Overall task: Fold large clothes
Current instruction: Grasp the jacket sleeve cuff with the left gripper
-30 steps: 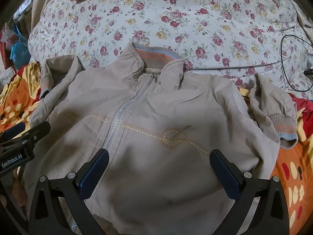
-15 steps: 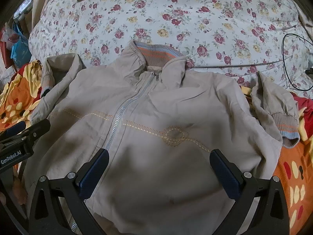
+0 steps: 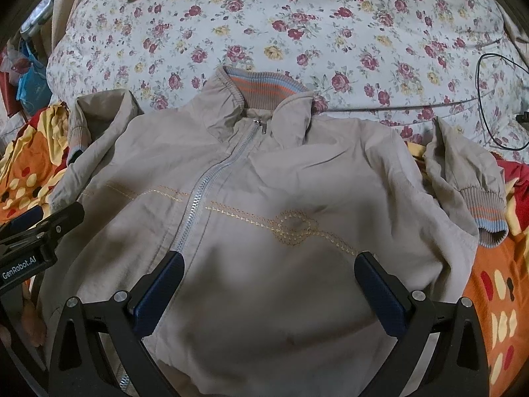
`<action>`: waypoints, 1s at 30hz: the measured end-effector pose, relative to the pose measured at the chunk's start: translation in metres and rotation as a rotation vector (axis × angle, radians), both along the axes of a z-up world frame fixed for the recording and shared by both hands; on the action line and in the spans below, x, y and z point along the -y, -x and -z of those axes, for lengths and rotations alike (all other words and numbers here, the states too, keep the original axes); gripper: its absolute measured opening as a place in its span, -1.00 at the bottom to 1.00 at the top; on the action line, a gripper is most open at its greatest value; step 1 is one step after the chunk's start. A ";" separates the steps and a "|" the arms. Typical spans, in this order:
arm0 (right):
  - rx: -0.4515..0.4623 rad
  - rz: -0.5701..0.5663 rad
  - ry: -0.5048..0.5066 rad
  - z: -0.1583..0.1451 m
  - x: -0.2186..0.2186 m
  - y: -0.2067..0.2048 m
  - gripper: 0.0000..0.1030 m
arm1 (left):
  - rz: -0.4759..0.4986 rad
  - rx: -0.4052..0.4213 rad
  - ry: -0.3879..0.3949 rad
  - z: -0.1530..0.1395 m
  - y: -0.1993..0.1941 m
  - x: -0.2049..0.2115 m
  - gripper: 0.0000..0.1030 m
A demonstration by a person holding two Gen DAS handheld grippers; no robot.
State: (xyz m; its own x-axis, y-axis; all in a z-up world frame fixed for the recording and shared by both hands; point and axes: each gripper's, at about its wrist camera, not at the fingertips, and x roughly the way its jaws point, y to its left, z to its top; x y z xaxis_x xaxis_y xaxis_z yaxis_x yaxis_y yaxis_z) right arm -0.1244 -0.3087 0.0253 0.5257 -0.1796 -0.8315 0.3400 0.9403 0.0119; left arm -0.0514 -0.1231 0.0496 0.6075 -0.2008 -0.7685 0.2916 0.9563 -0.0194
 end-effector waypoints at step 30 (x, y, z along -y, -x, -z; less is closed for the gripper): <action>-0.046 -0.029 -0.080 0.012 -0.001 -0.004 0.99 | -0.169 -0.070 -0.048 0.017 -0.168 -0.068 -0.36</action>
State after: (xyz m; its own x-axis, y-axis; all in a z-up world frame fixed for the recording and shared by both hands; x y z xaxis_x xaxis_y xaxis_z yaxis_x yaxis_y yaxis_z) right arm -0.1203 -0.3079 0.0137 0.4905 -0.0966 -0.8660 0.3145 0.9465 0.0726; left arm 0.1162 -0.0548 0.0329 0.5741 -0.0629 -0.8164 0.1266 0.9919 0.0126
